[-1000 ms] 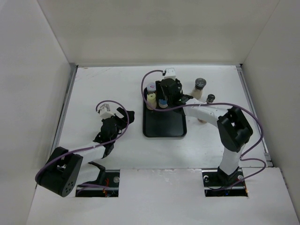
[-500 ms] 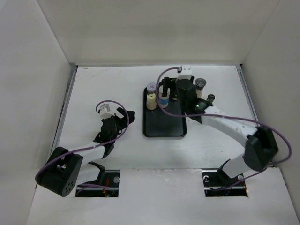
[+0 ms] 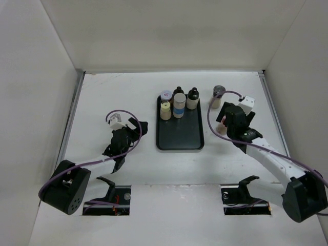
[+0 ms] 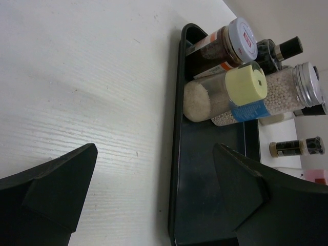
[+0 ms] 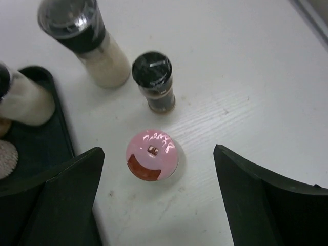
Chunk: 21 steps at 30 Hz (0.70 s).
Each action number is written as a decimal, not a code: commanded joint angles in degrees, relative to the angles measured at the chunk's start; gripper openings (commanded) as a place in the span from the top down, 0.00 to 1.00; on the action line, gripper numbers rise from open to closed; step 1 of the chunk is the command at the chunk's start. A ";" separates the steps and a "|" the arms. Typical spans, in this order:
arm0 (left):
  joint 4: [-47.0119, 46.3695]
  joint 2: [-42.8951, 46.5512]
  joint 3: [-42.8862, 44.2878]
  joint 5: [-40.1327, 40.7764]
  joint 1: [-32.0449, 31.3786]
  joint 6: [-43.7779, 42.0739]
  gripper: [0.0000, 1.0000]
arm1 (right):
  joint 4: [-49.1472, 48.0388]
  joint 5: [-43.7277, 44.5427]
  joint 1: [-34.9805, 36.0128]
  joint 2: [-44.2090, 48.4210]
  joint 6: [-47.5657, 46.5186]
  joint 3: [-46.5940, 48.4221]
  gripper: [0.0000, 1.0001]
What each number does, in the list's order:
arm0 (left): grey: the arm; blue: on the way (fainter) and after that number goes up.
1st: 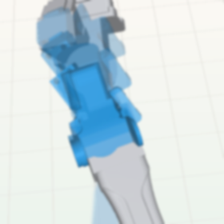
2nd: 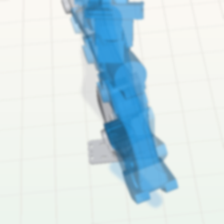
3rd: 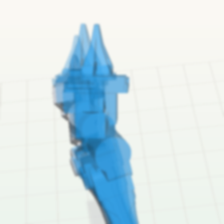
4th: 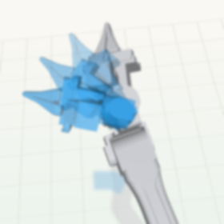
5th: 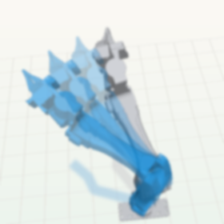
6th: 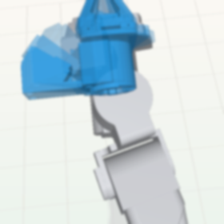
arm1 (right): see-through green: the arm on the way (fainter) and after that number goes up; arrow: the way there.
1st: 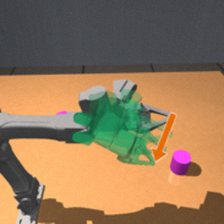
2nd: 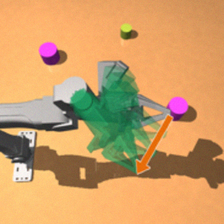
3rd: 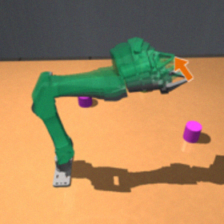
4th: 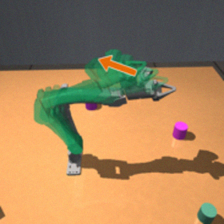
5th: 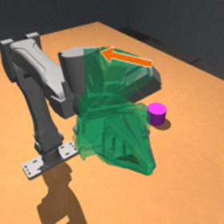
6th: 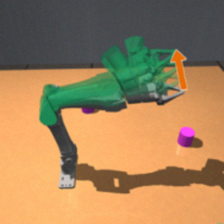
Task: Organize the condiment bottles
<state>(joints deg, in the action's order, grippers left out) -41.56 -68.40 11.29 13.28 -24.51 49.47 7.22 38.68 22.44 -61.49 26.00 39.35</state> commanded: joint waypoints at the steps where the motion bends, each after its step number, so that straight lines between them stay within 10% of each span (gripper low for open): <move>1: -3.35 -0.33 0.58 0.08 -0.40 -0.52 0.00 | 0.69 -2.80 -0.42 -2.92 2.39 0.98 0.06; 21: -3.35 0.46 0.31 0.52 -0.76 -0.52 0.00 | -8.46 -3.52 0.00 -6.81 -1.83 3.88 0.52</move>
<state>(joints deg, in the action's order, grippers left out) -41.80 -68.79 11.29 13.30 -25.17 49.47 2.22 33.56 19.38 -72.99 25.21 39.66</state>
